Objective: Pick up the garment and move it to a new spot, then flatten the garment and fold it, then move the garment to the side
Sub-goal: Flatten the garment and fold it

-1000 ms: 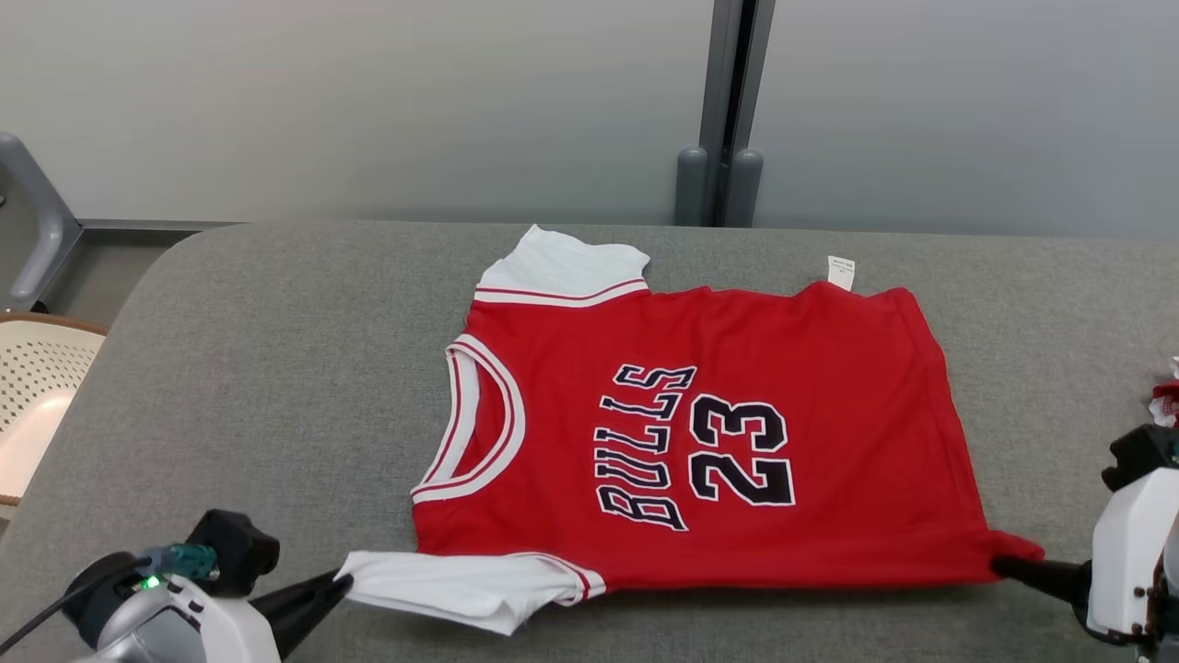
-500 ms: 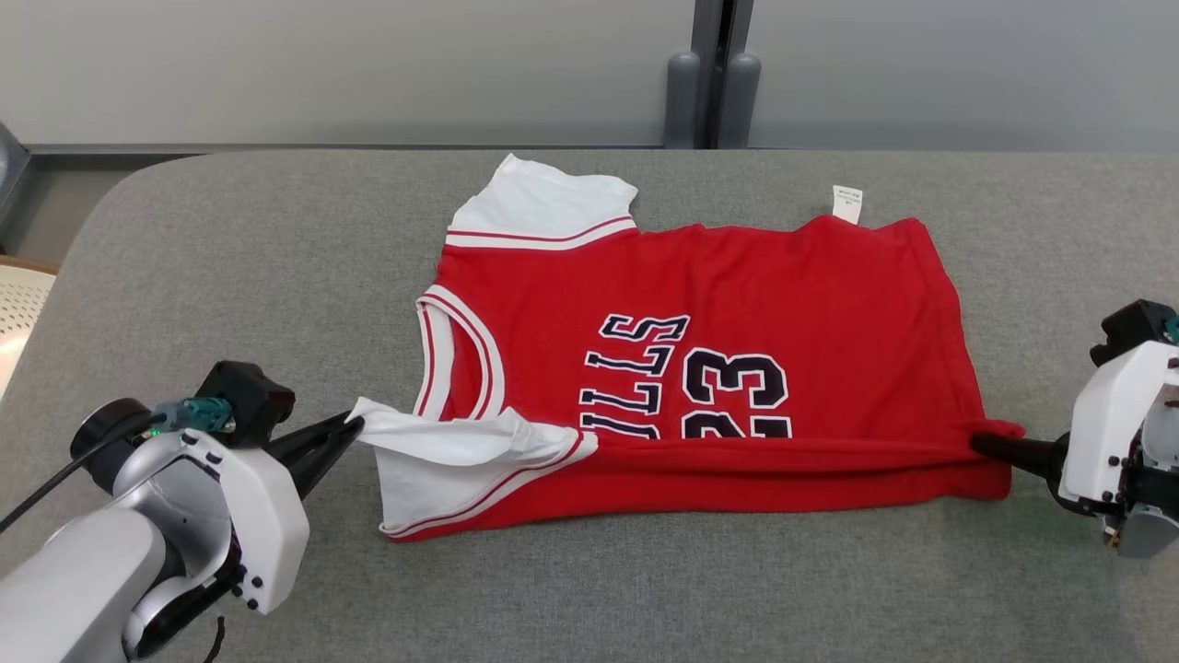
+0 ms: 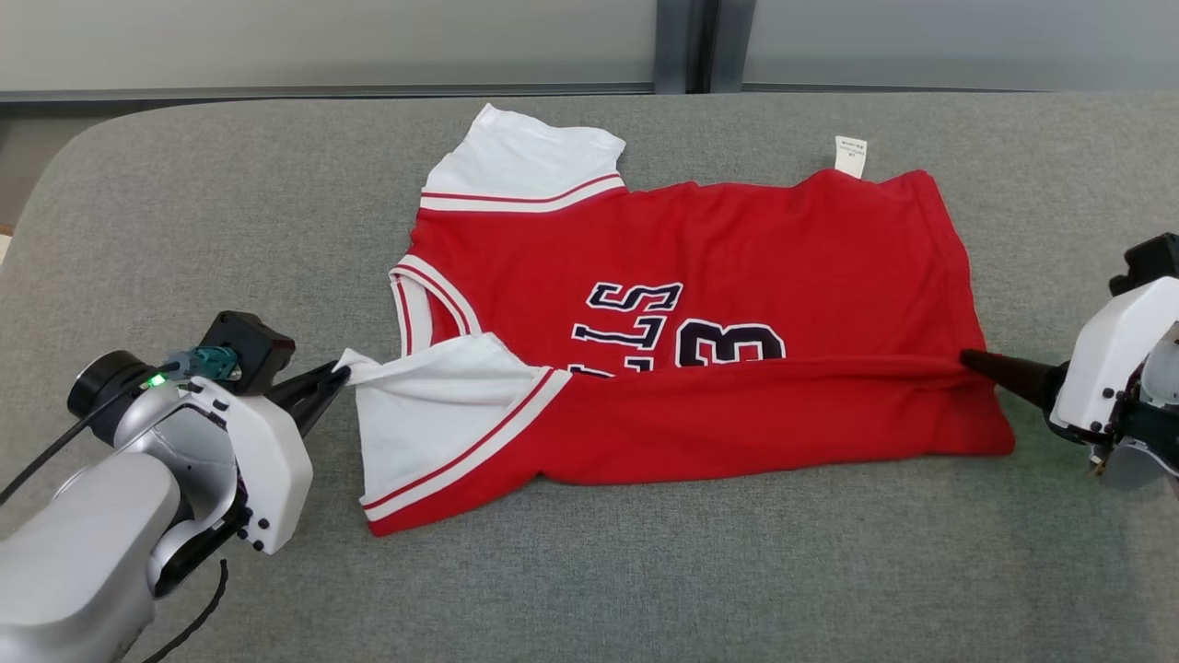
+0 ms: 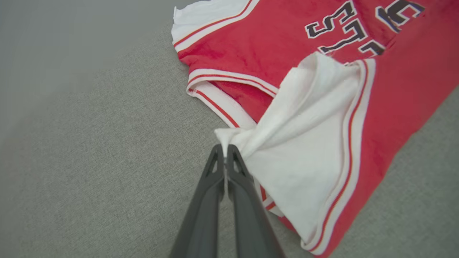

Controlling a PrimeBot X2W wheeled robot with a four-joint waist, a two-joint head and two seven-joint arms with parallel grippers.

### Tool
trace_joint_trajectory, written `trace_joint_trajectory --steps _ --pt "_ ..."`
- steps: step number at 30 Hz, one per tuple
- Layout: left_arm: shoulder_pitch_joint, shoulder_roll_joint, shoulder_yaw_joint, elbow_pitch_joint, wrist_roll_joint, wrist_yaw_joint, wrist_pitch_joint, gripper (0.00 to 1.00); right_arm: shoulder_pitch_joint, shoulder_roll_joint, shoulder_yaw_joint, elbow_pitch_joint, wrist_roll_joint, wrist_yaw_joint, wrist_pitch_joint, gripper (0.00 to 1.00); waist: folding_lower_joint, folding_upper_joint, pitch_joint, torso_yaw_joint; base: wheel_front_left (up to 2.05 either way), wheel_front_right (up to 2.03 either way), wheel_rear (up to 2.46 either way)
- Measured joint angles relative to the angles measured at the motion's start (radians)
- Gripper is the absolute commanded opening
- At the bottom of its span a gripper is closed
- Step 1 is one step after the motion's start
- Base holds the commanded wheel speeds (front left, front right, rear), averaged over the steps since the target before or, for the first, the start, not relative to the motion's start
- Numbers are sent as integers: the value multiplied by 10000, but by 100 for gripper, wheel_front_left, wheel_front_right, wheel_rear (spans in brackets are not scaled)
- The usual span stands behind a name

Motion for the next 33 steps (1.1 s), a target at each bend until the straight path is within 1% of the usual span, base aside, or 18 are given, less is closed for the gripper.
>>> trace_joint_trajectory --steps 1,2,3,4,5,9,11,13,18,23,24,26,29,31,33 --pt "-32 -69 -35 132 48 0 -107 43 -32 -6 -94 159 -163 -2 -211 100 0 0 14 3 0 0 0" --pt "-99 -136 -38 253 71 0 -219 58 -87 -13 -188 322 -320 -6 -426 100 0 0 25 8 0 0 0" --pt "-167 -180 -35 395 84 0 -297 60 -146 -23 -257 426 -508 -10 -656 100 0 0 32 14 0 0 0" --pt "-204 -253 -21 533 109 15 -393 75 -221 -15 -326 535 -732 -10 -963 100 0 0 36 20 0 0 0" --pt "-215 -330 -6 683 169 71 -523 99 -272 -21 -380 577 -945 -10 -1323 100 0 0 36 29 0 0 0" --pt "-248 -579 104 1139 249 324 -1060 100 -391 92 -865 621 -1488 -10 -3162 100 0 0 -45 49 0 0 0" --pt "-249 -734 336 1254 182 483 -1567 100 -382 178 -1026 562 -1693 -10 -3985 100 0 0 -109 46 0 0 0" --pt "-251 -955 731 1273 -79 704 -2171 100 -199 222 -988 339 -1820 -10 -4439 100 0 0 -192 38 0 0 0" --pt "-111 -1352 1231 1206 -169 1356 -3419 100 381 148 -961 -201 -2441 -10 -6149 100 0 0 -545 30 0 0 0" --pt "520 -1810 1906 738 -351 1954 -4086 100 1278 265 -959 -748 -3101 -10 -7814 100 0 1 -1001 -1 0 0 0" --pt "520 -1810 1906 738 -351 1954 -4086 100 1278 265 -959 -748 -3101 -10 -7814 100 0 1 -1001 -1 0 0 0" --pt "879 -1988 2217 422 -343 2169 -4159 100 1646 462 -1154 -963 -3204 -10 -8426 100 0 1 -1166 -13 0 0 0" --pt "1655 -2374 3097 -370 -33 2541 -4176 100 2129 786 -1402 -1381 -3718 -8 -8937 100 0 1 -1384 -54 0 0 0" --pt "2274 -2721 3779 -936 307 2663 -4190 100 2523 905 -1680 -1639 -4257 -10 -9100 100 0 1 -1504 -92 0 0 0" --pt "2981 -3110 4341 -1333 798 2690 -4186 100 2944 1150 -2023 -1877 -4813 -10 -9177 100 0 0 -1593 -131 0 0 0"
